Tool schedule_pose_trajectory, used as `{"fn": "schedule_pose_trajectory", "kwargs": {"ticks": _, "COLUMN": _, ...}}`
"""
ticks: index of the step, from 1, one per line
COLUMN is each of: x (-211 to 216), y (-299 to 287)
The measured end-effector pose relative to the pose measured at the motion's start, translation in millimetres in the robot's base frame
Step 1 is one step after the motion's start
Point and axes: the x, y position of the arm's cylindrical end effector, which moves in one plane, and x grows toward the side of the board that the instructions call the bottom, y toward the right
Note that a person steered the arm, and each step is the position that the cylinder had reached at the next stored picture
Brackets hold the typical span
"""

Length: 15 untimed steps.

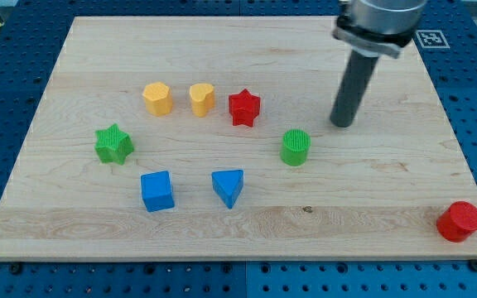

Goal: Move the red star left to the red circle

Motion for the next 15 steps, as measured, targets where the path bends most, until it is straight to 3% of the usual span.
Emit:
{"fn": "schedule_pose_trajectory", "kwargs": {"ticks": 5, "x": 12.6, "y": -167.8}}
{"fn": "schedule_pose_trajectory", "kwargs": {"ticks": 7, "x": -30.2, "y": -168.9}}
{"fn": "schedule_pose_trajectory", "kwargs": {"ticks": 8, "x": -30.2, "y": -162.8}}
{"fn": "schedule_pose_trajectory", "kwargs": {"ticks": 15, "x": -19.7, "y": 72.5}}
